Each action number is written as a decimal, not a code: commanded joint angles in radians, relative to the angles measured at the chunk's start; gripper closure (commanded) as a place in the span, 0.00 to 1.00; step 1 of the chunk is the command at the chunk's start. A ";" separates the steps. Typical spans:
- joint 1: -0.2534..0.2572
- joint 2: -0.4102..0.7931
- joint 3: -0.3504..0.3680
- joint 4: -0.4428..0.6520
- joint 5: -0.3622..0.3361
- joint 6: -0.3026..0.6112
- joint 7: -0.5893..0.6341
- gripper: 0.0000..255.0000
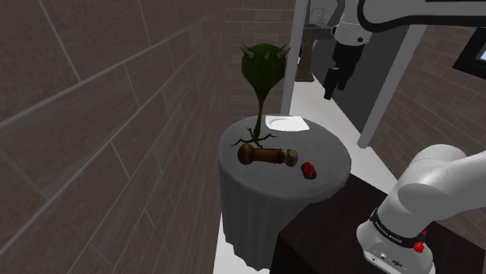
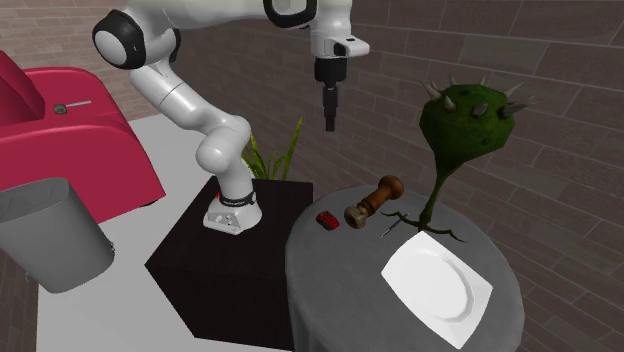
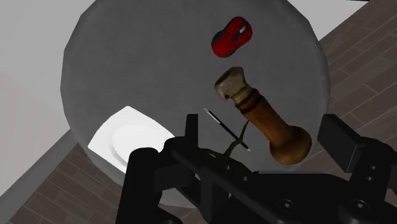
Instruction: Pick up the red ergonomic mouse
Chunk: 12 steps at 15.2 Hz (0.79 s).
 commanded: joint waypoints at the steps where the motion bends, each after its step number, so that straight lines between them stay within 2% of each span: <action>1: 0.000 0.000 0.000 0.000 0.000 0.000 0.000 0.00; 12: -0.067 0.090 0.021 -0.302 0.025 0.340 0.230 0.00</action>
